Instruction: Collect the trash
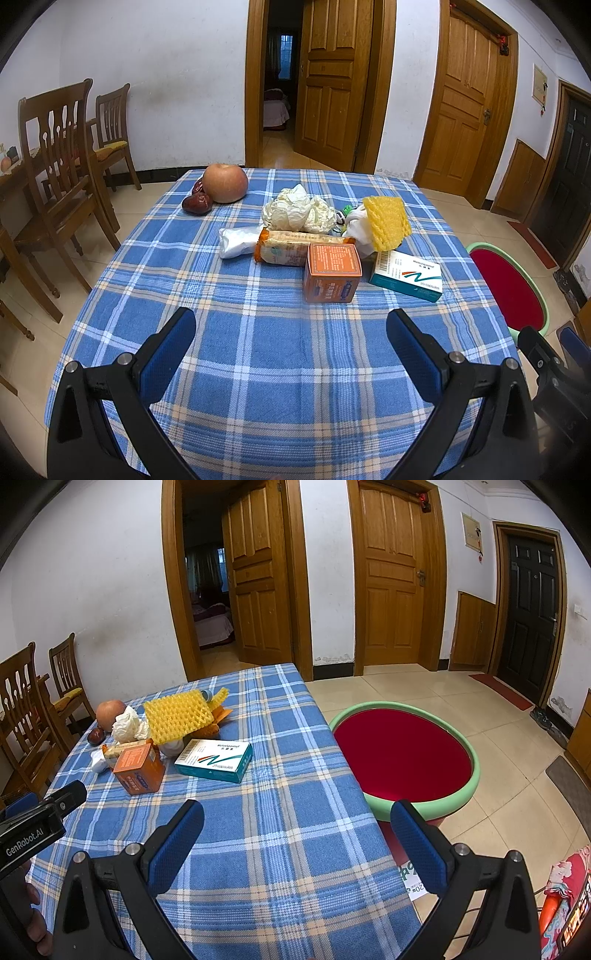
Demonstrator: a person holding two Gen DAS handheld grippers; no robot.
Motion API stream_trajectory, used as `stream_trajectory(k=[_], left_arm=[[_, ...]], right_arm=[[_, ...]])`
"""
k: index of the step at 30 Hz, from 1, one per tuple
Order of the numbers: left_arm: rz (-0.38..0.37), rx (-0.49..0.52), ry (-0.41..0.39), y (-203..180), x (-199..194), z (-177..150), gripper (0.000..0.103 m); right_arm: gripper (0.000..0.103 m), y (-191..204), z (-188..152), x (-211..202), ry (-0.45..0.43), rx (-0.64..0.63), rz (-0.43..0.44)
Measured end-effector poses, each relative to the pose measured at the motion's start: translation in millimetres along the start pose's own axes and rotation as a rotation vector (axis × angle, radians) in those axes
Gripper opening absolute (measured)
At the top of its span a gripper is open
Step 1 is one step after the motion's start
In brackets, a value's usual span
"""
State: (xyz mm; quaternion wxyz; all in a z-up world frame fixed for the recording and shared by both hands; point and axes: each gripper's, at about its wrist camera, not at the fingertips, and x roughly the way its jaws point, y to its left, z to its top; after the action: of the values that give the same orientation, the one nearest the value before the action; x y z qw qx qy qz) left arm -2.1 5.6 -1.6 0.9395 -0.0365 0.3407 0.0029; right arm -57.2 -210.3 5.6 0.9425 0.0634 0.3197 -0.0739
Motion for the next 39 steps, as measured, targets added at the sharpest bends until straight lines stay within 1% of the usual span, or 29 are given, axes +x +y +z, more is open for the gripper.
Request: stream_trajectory(k=[39], left_arm=[[-0.001, -0.003, 0.004, -0.1, 2.2, -0.8, 0.101]], right_arm=[[0.103, -0.2, -0.5, 2.8, 0.006, 0.001, 0.001]])
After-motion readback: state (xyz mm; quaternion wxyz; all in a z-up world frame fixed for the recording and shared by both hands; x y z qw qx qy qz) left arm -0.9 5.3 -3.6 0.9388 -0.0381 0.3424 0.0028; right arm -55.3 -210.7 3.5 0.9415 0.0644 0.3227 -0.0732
